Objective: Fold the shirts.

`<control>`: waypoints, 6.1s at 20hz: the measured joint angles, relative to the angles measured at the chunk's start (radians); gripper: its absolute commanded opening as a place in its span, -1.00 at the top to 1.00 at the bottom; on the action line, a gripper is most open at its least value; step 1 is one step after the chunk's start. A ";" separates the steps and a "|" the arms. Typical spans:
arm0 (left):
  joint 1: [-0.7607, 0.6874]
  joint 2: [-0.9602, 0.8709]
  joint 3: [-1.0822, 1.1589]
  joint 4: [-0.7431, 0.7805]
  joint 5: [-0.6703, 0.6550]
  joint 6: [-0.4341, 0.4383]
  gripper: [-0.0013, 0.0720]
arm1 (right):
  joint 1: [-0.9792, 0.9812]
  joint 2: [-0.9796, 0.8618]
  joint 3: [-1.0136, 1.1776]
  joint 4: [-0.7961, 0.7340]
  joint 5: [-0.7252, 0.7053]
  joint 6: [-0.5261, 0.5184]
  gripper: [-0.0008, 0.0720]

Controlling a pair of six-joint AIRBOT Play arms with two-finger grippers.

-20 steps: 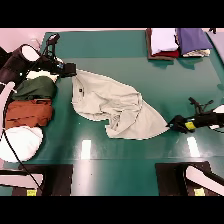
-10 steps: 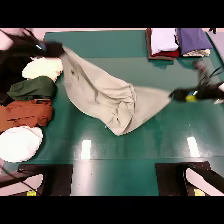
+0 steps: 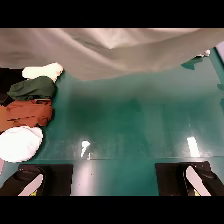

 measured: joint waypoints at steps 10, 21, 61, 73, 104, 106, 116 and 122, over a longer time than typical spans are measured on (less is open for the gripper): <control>0.000 -0.140 -0.220 0.078 -0.172 -0.003 0.89 | 0.102 -0.290 0.173 -0.071 0.130 0.063 0.94; 0.027 -0.569 -0.603 0.061 0.027 -0.061 -0.23 | 0.251 -0.762 -0.023 -0.222 0.061 0.095 -0.06; 0.092 -0.211 -1.238 -0.186 0.043 0.007 0.89 | -0.174 -0.279 -1.236 -0.241 0.208 0.075 -0.20; 0.092 -0.055 -0.993 -0.177 -0.039 -0.005 0.89 | 0.037 -0.117 -1.027 -0.093 0.114 0.047 0.94; 0.088 -0.565 -0.613 -0.105 -0.042 -0.035 0.89 | 0.051 -0.608 -0.321 -0.125 0.176 0.092 0.94; 0.087 -0.653 -0.601 -0.138 0.024 -0.012 0.89 | 0.063 -0.710 -0.288 -0.125 0.146 0.089 0.94; 0.086 -0.780 -0.557 -0.119 -0.120 0.026 0.89 | 0.101 -0.795 -0.222 -0.216 0.161 0.073 0.94; 0.088 -0.775 -0.659 -0.058 -0.181 -0.021 -0.36 | 0.092 -0.696 -0.416 -0.254 0.118 0.072 -0.09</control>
